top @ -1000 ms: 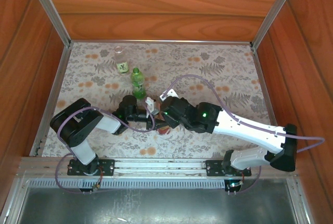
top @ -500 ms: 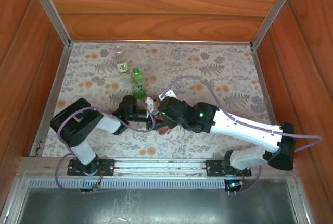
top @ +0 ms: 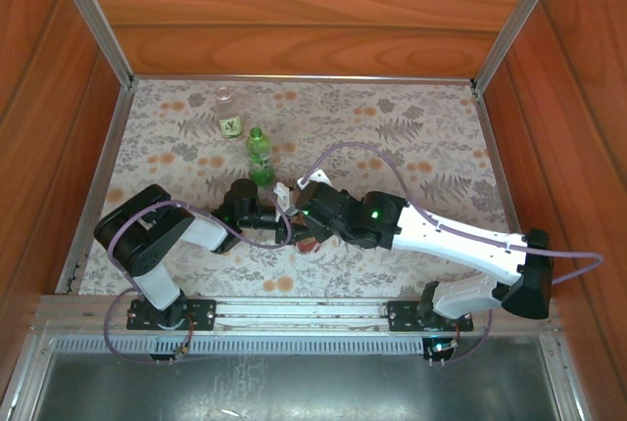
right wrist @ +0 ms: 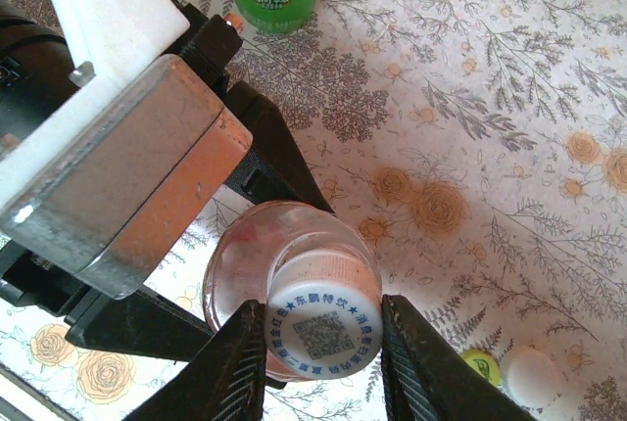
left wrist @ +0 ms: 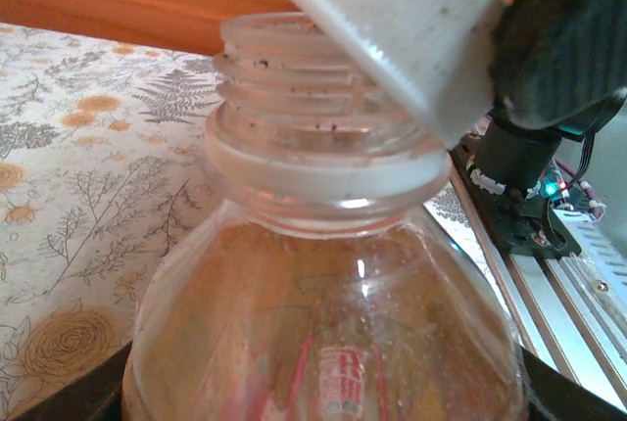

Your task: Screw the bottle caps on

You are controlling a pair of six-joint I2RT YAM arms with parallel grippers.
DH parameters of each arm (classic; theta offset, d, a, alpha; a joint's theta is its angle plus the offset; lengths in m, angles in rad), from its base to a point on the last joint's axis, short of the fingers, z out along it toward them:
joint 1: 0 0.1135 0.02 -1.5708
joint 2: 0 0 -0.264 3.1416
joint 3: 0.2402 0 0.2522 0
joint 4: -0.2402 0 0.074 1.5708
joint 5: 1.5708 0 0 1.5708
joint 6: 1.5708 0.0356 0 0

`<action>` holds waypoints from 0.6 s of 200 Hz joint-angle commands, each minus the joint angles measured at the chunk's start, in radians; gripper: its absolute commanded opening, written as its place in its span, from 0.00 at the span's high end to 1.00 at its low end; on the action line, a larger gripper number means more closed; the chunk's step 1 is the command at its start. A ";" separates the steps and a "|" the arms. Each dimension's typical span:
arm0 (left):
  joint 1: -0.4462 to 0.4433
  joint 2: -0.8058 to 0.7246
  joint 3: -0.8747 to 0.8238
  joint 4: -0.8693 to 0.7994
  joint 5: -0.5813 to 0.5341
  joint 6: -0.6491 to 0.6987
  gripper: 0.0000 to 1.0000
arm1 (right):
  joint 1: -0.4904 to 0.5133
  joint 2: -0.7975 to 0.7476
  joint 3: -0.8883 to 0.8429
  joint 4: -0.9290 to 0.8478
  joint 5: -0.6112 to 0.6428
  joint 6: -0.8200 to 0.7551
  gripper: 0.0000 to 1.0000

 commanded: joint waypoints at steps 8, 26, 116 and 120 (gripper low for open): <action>0.008 0.005 -0.001 0.001 0.018 -0.005 0.41 | -0.016 0.005 0.009 -0.025 -0.015 0.000 0.68; 0.008 0.005 -0.001 0.001 0.016 -0.001 0.41 | -0.034 -0.004 0.029 -0.038 -0.049 -0.016 0.68; 0.006 -0.011 -0.030 -0.005 -0.021 0.097 0.41 | -0.239 0.017 0.215 -0.233 -0.437 -0.087 0.67; 0.007 -0.012 -0.031 -0.005 -0.023 0.103 0.41 | -0.247 0.027 0.229 -0.253 -0.447 -0.090 0.67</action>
